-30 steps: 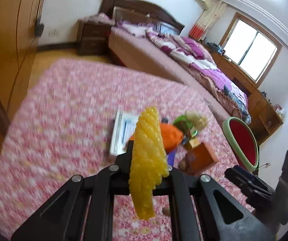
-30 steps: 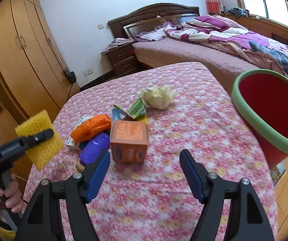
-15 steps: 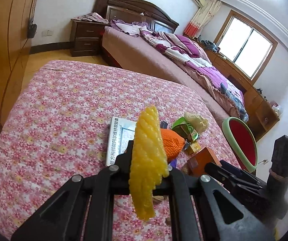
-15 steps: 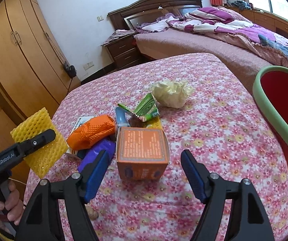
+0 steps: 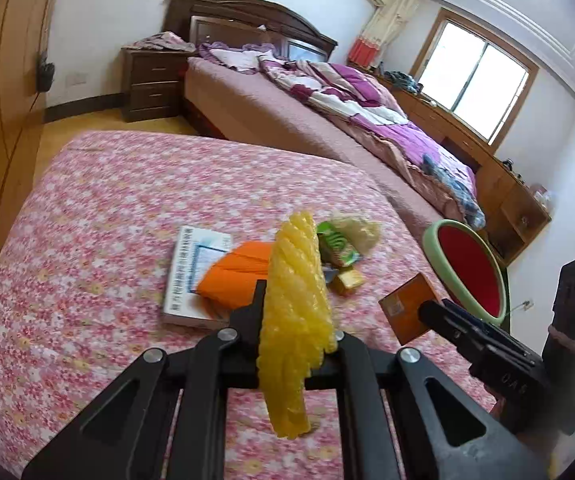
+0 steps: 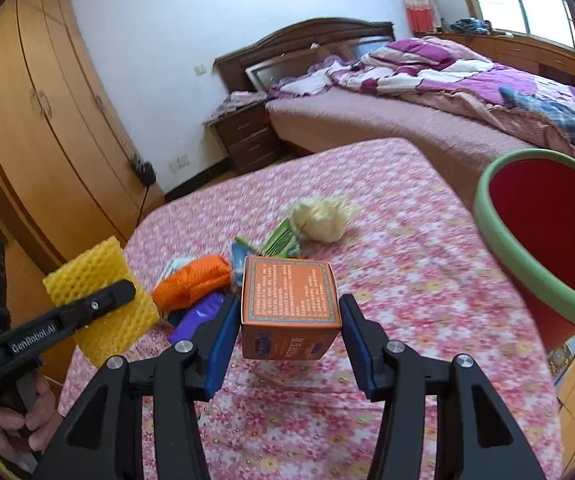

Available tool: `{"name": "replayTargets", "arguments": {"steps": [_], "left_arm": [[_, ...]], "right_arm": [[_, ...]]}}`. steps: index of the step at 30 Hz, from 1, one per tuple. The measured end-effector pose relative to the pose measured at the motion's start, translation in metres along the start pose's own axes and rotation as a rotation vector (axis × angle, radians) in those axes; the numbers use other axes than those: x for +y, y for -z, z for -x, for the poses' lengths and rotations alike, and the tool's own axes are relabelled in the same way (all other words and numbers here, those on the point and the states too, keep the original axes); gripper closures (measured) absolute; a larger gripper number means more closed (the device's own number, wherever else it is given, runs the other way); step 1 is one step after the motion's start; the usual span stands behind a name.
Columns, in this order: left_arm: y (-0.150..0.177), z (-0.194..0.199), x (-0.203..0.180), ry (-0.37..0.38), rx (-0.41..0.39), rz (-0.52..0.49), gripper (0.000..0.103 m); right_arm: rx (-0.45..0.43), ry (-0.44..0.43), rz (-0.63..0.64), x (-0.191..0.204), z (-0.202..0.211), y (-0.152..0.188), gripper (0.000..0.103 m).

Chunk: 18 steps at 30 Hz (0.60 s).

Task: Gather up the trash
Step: 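Grasp the second yellow foam net with the left tool while the right tool grasps the orange box, then carry both items over the red bucket and open both tools to drop them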

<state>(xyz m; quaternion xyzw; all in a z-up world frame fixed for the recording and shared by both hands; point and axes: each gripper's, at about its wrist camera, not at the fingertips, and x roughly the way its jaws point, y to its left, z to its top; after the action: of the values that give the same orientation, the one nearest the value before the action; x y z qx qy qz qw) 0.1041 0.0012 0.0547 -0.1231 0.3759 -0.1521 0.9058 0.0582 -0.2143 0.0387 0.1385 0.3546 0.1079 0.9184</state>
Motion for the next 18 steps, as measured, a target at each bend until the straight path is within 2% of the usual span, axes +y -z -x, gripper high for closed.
{"name": "replayTargets", "arguments": {"steps": [9,18], "left_arm": [[-0.008,0.004,-0.049,0.057,0.011,-0.069,0.092],[-0.018,-0.007,-0.113,0.124,0.039,-0.156,0.092]], "right_arm": [[-0.098,0.041,-0.058,-0.029,0.053,-0.008,0.05],[-0.199,0.11,-0.125,-0.078,0.104,-0.013,0.05]]}}
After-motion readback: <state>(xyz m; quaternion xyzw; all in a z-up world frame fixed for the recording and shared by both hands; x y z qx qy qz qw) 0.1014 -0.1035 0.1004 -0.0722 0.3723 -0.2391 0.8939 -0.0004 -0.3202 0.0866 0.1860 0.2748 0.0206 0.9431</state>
